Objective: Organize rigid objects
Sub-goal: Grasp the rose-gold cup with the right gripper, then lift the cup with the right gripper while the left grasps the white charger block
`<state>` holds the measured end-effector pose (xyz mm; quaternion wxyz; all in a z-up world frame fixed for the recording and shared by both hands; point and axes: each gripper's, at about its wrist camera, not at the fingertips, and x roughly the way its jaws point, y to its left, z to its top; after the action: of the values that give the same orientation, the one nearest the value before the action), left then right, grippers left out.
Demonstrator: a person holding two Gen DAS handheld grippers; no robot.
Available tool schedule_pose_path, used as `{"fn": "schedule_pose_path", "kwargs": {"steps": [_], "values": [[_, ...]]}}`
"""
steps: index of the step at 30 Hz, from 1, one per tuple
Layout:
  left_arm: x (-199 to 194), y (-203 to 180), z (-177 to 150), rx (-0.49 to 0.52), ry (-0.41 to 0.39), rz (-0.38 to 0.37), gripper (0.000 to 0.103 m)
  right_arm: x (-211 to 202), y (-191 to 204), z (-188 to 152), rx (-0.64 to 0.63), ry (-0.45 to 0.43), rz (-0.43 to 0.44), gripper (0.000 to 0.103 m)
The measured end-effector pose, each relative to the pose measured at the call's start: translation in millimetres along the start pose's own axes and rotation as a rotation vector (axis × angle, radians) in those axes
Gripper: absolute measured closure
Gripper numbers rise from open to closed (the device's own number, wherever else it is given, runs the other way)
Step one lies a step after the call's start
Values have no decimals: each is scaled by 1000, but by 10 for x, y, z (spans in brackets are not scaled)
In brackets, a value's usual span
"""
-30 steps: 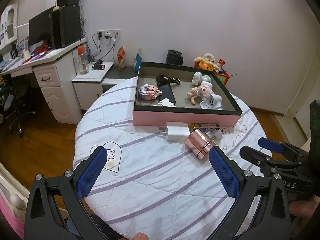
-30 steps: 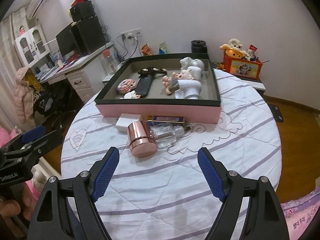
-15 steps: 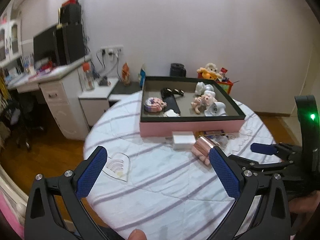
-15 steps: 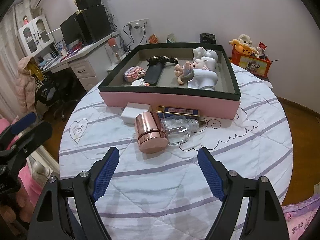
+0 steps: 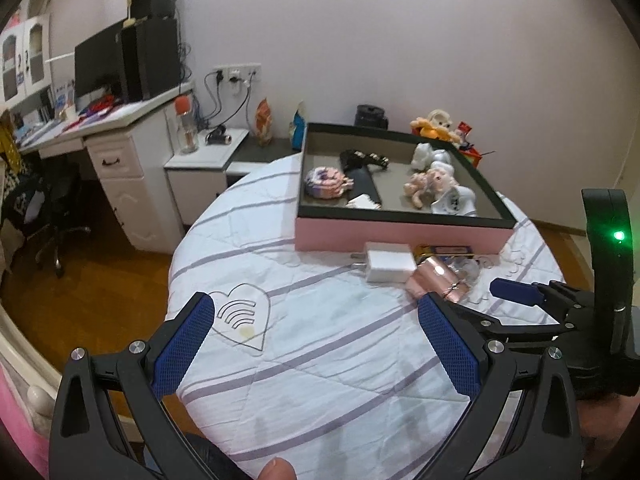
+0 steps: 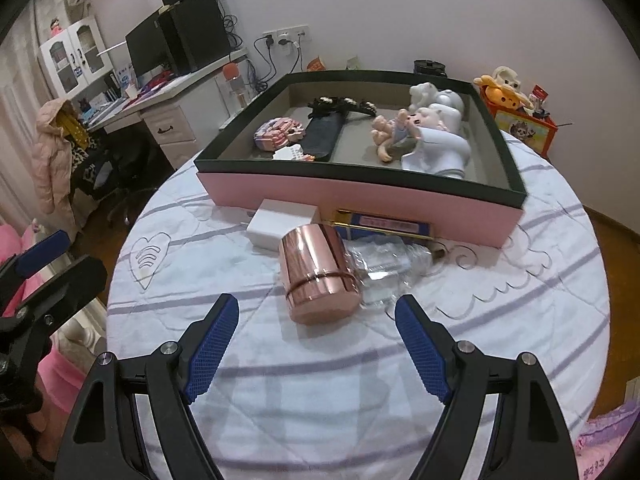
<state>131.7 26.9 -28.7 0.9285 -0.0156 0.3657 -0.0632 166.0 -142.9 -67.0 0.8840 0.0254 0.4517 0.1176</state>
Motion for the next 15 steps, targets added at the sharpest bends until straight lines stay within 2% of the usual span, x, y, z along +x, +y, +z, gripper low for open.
{"fn": "schedule_pose_path", "kwargs": {"steps": [3,5,9,12,13,15], "values": [[82,37,-10,-10,22,8,0,111,37,28,-5,6,2,21],[132,49,-23,-10,36,10,0,184,66,41,-10,12,0,30],[225,65,-44,-15,61,9,0,257,149,64,-60,-2,-22,36],[286,48,-57,-21,77,5,0,301,220,72,-108,-8,-60,46],[300,48,-60,-21,80,3,0,316,238,72,-123,-10,-69,53],[314,45,-64,-21,84,4,0,385,231,60,-123,16,-61,54]]}}
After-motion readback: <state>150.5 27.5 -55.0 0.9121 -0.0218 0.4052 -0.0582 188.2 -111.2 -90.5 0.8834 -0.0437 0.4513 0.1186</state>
